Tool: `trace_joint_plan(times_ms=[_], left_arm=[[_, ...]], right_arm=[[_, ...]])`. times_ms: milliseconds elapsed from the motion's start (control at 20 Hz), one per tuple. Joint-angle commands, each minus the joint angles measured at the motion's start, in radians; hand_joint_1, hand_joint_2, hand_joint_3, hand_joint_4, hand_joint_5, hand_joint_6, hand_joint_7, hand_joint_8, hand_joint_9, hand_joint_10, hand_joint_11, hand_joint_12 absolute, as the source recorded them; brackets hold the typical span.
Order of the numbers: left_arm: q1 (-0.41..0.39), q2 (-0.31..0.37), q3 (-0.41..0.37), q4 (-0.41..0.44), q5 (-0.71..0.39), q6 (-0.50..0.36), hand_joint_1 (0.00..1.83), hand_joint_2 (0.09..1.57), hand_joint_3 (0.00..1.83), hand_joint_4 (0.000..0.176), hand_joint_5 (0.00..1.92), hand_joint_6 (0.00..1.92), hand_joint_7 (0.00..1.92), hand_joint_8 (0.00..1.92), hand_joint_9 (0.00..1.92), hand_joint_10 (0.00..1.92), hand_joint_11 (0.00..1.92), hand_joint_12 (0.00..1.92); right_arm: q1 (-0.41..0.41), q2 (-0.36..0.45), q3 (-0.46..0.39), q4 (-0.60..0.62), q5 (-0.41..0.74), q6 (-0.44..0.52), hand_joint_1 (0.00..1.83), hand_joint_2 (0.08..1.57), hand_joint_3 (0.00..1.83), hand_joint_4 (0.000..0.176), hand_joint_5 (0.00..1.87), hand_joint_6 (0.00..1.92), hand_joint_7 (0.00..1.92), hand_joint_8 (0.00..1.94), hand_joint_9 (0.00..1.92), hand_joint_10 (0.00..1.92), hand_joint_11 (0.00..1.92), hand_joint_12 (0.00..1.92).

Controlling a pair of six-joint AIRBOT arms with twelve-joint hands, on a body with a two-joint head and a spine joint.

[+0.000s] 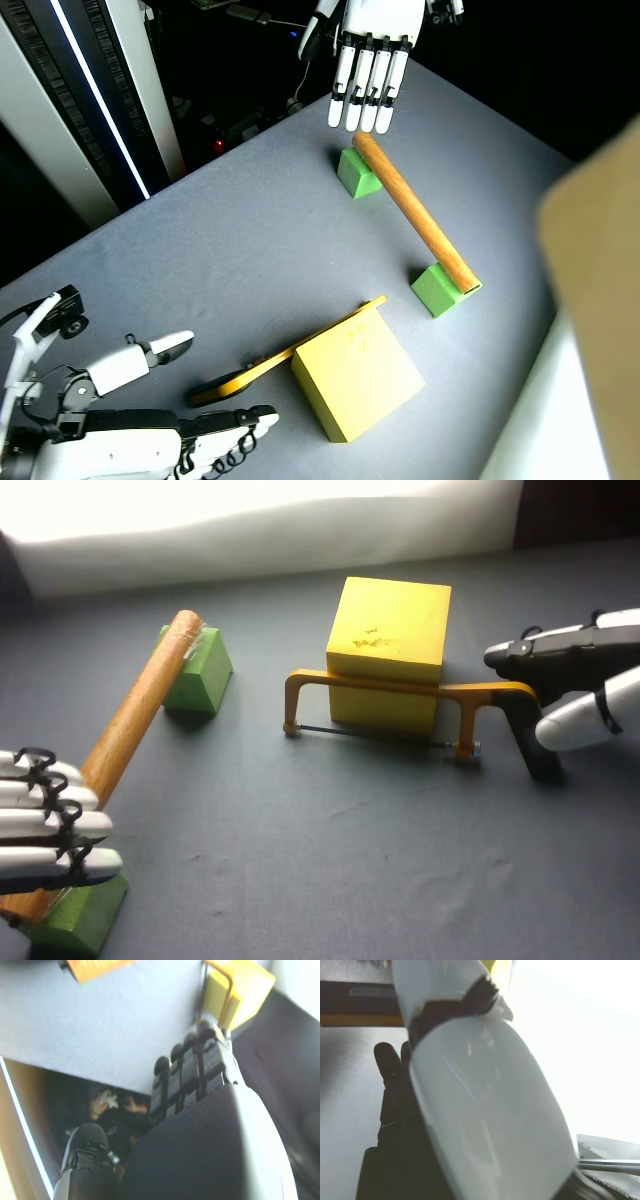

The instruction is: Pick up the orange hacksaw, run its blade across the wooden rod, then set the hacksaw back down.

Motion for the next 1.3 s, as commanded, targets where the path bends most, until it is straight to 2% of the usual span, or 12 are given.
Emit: trace_joint_plan(times_ms=[0, 100, 200, 450, 700, 800, 1050, 1250], left_arm=[[0.001, -0.001, -0.001, -0.046, 0.007, -0.003, 0.00, 1.18, 0.00, 0.000, 0.10, 0.00, 0.07, 0.00, 0.04, 0.00, 0.00, 0.16], [0.022, -0.014, 0.000, -0.046, 0.031, -0.003, 0.00, 1.19, 0.00, 0.000, 0.14, 0.00, 0.11, 0.00, 0.08, 0.00, 0.00, 0.22], [0.029, -0.022, -0.003, -0.046, 0.074, -0.003, 0.00, 1.19, 0.00, 0.000, 0.14, 0.00, 0.12, 0.00, 0.09, 0.00, 0.00, 0.24], [0.028, -0.048, 0.009, -0.049, 0.153, -0.013, 0.00, 1.19, 0.00, 0.000, 0.14, 0.00, 0.11, 0.00, 0.09, 0.00, 0.00, 0.30], [0.031, -0.063, 0.029, -0.049, 0.188, -0.022, 0.00, 1.19, 0.00, 0.000, 0.10, 0.00, 0.08, 0.00, 0.06, 0.00, 0.00, 0.18], [0.033, -0.066, 0.032, -0.049, 0.191, -0.022, 0.00, 1.19, 0.00, 0.000, 0.11, 0.00, 0.08, 0.00, 0.06, 0.00, 0.00, 0.21], [0.050, -0.069, 0.018, -0.049, 0.192, -0.022, 0.00, 1.19, 0.00, 0.000, 0.11, 0.00, 0.09, 0.00, 0.07, 0.00, 0.00, 0.21], [0.063, -0.072, 0.009, -0.049, 0.192, -0.022, 0.00, 1.18, 0.00, 0.000, 0.10, 0.00, 0.07, 0.00, 0.06, 0.00, 0.00, 0.21]], right_arm=[[0.001, -0.005, 0.008, 0.080, 0.059, -0.013, 1.03, 1.06, 0.01, 0.000, 0.15, 0.00, 0.11, 0.00, 0.14, 0.00, 0.00, 0.70], [-0.019, -0.024, 0.011, 0.199, 0.066, -0.099, 1.04, 1.03, 0.00, 0.000, 0.17, 0.00, 0.13, 0.00, 0.16, 0.01, 0.00, 0.80], [-0.040, -0.043, 0.011, 0.319, 0.089, -0.172, 1.05, 1.03, 0.00, 0.000, 0.17, 0.00, 0.13, 0.00, 0.16, 0.00, 0.00, 0.78], [-0.045, -0.079, 0.011, 0.393, 0.099, -0.177, 1.04, 1.04, 0.00, 0.000, 0.16, 0.00, 0.12, 0.00, 0.15, 0.00, 0.00, 0.77], [-0.069, -0.106, 0.010, 0.574, 0.125, -0.265, 1.03, 1.03, 0.00, 0.000, 0.16, 0.01, 0.12, 0.01, 0.15, 0.01, 0.00, 0.74], [-0.083, -0.108, 0.003, 0.615, 0.140, -0.288, 1.03, 1.05, 0.00, 0.000, 0.17, 0.00, 0.12, 0.00, 0.15, 0.00, 0.00, 0.78], [-0.092, -0.107, -0.023, 0.621, 0.140, -0.309, 1.08, 1.02, 0.00, 0.000, 0.15, 0.00, 0.11, 0.00, 0.14, 0.00, 0.00, 0.74], [-0.107, -0.112, -0.062, 0.777, 0.139, -0.450, 1.02, 1.05, 0.01, 0.000, 0.15, 0.00, 0.11, 0.00, 0.14, 0.00, 0.00, 0.75]])
